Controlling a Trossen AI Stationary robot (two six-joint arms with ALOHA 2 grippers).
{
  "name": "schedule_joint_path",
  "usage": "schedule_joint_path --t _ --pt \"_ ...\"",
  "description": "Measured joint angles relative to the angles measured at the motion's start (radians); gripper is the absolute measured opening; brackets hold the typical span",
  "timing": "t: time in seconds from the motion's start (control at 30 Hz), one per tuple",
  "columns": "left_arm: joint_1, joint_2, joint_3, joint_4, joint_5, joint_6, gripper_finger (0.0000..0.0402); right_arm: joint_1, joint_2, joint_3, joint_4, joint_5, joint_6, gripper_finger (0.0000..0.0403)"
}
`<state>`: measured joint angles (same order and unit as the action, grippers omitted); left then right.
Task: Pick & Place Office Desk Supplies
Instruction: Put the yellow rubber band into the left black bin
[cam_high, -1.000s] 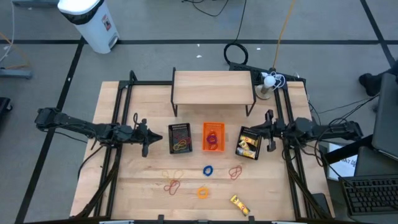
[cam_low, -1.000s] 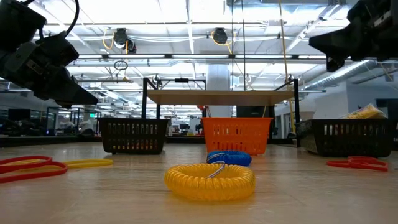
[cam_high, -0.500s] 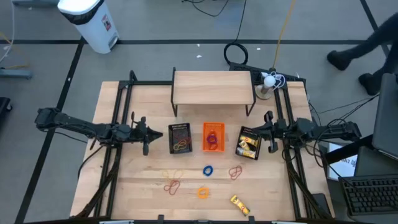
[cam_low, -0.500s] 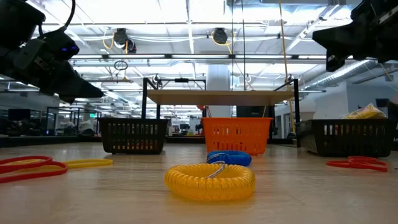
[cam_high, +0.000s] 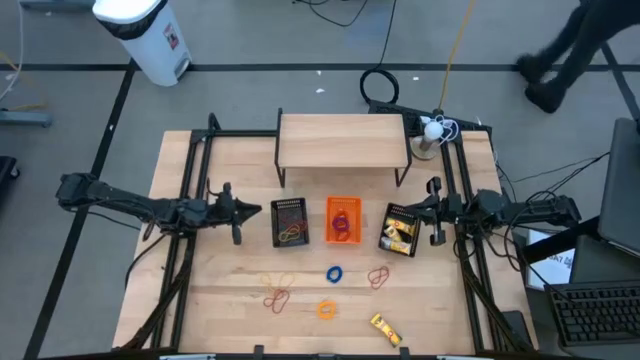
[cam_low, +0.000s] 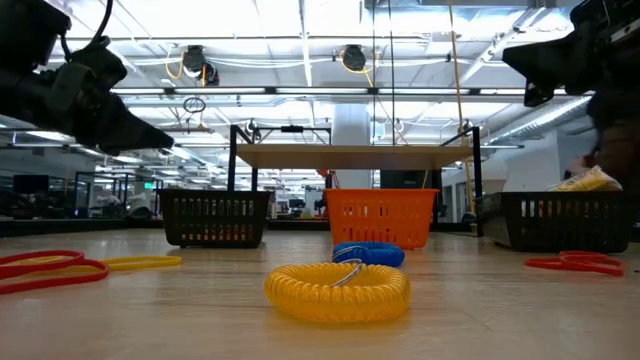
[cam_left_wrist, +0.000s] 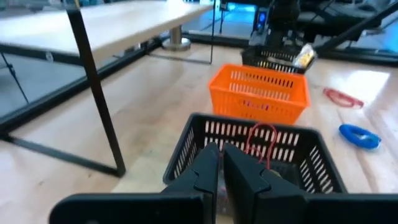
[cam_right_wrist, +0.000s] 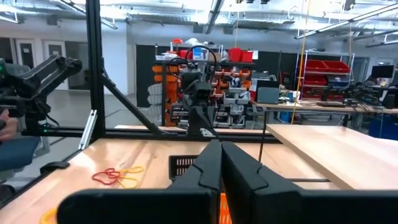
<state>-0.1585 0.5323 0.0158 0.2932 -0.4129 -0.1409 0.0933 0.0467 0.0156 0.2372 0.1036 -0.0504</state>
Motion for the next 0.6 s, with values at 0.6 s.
schedule_joint_path --t 0.6 --pt "-0.053 0.013 0.000 0.085 0.057 -0.147 0.0023 0.000 0.000 -0.001 0.067 0.000 -0.065 0.0001"
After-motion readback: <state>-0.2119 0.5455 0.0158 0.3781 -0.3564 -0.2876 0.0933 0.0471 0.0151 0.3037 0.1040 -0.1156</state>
